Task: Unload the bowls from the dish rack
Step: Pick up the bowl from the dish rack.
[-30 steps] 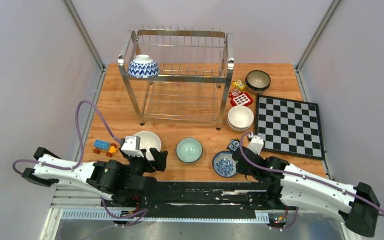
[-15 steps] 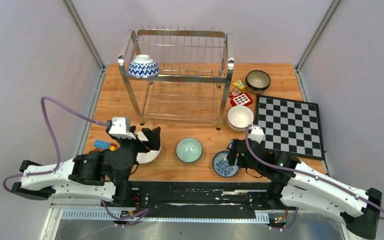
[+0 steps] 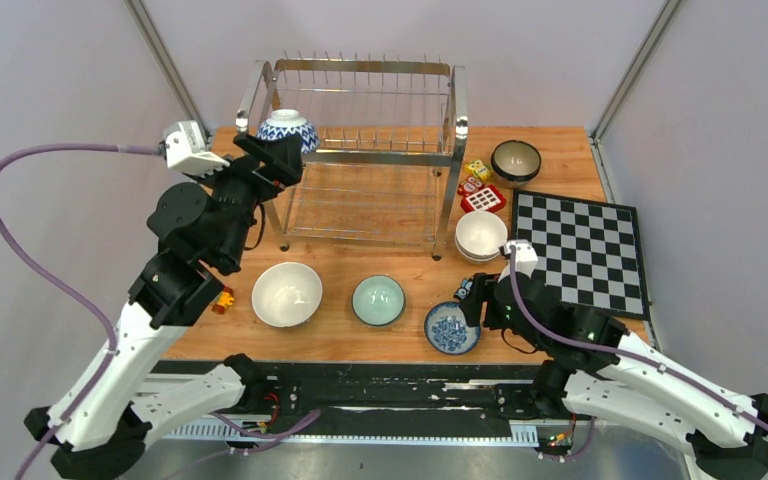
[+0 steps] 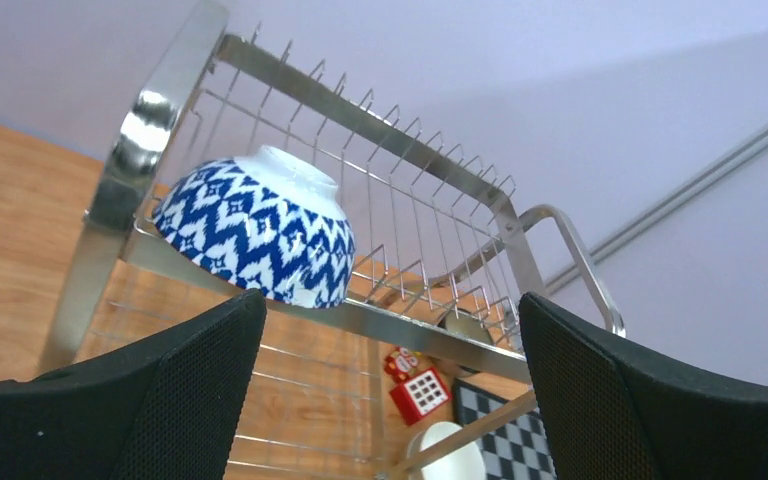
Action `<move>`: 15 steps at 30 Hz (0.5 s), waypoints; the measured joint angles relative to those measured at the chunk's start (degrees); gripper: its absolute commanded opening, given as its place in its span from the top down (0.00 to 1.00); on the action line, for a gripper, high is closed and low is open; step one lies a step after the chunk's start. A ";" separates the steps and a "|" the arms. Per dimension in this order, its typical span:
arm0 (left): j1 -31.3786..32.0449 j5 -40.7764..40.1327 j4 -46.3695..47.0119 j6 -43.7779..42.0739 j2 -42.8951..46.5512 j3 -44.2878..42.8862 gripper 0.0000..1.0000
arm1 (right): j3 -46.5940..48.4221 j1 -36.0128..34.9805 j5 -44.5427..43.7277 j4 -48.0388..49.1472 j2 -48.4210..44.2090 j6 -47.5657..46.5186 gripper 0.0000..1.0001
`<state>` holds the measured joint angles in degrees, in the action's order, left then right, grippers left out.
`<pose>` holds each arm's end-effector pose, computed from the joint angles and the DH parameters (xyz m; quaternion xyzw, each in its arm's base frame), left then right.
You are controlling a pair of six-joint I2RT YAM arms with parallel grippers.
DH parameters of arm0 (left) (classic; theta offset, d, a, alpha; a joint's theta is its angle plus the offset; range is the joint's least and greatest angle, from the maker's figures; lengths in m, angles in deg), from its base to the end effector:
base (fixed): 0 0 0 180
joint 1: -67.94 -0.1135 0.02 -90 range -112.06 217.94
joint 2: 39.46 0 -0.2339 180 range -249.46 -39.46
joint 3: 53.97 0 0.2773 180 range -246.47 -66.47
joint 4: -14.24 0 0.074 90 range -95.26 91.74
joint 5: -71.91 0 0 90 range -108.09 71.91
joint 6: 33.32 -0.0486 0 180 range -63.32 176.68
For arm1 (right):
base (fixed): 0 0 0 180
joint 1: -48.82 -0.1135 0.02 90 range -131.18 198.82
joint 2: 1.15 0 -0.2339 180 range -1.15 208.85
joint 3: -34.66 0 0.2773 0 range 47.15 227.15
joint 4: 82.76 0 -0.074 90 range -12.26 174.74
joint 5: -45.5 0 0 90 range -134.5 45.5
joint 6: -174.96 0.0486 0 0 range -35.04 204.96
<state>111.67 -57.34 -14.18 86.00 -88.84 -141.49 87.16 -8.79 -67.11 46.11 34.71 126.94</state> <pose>0.1628 -0.1132 0.4811 -0.1786 0.6346 -0.2546 0.7075 0.1198 0.1539 0.2626 -0.0276 0.8721 0.2368 0.4273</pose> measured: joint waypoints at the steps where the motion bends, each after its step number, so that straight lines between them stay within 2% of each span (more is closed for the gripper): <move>1: -4.31 5.14 0.98 3.04 -0.42 1.05 0.03 | 0.00 0.00 0.09 0.00 -0.57 -0.26 0.33; 4: -11.91 15.41 5.86 11.89 1.18 8.70 0.05 | 0.00 0.00 0.26 -0.02 -2.43 -0.96 0.34; 8: -16.39 23.43 13.99 22.32 4.63 20.63 0.06 | 0.00 0.00 1.07 -0.02 -5.03 -2.19 0.34; 11: -19.56 26.73 21.22 28.63 7.17 28.28 0.00 | 0.00 0.00 1.81 -0.02 -7.02 -3.13 0.35; 15: -22.40 29.07 32.30 36.04 8.98 36.61 0.00 | 0.00 0.00 2.14 0.00 -9.11 -4.42 0.35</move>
<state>89.27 -28.27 18.12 122.04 -79.86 -104.88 87.16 -8.79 -64.97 46.11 25.59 122.52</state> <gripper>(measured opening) 0.995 0.655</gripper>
